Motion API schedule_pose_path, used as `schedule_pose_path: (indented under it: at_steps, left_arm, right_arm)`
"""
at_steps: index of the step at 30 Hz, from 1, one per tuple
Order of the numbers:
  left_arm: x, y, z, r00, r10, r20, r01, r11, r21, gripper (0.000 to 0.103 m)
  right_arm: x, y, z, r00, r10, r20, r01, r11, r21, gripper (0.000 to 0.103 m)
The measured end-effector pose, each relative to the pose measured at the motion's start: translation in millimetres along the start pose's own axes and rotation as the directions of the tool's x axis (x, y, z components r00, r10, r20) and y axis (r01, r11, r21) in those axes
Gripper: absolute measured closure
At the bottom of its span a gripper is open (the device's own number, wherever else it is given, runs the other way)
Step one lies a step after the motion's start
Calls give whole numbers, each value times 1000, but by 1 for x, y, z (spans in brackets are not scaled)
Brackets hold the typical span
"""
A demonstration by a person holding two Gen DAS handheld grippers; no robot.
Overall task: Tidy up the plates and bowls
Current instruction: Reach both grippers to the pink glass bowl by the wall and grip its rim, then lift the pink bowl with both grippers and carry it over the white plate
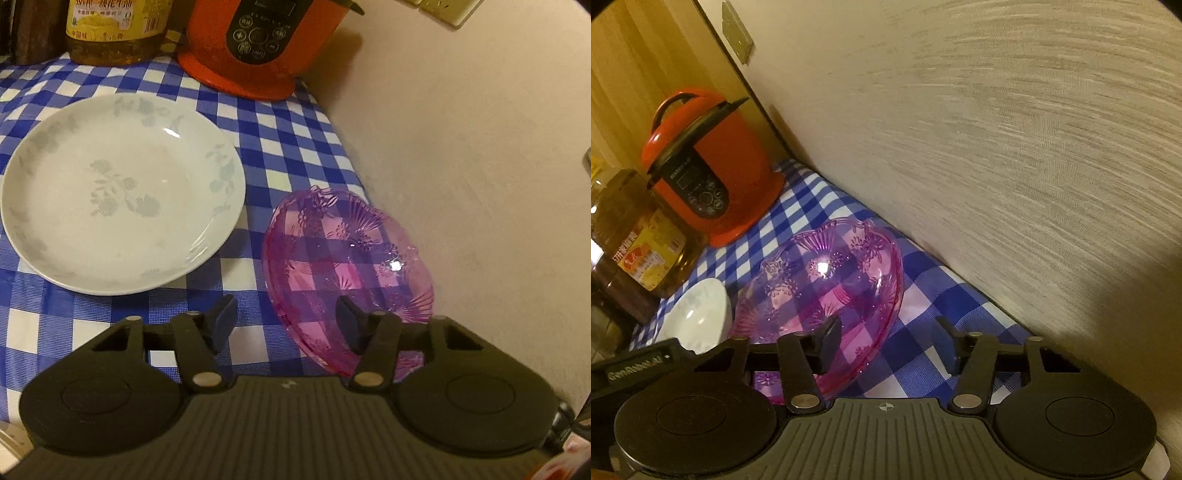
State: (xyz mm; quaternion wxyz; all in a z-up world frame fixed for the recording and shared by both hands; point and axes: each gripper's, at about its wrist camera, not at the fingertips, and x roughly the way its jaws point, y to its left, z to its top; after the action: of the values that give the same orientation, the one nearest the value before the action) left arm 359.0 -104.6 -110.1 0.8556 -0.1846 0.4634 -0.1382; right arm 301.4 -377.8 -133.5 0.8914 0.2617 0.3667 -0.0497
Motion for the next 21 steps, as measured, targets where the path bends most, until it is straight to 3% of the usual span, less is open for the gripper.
schedule_pose_path:
  at_steps: [21]
  left_arm:
    - [15, 1, 4, 999, 29, -27, -29, 999, 14, 91]
  right_arm:
    - [12, 3, 2, 998, 30, -52, -29, 999, 29, 87]
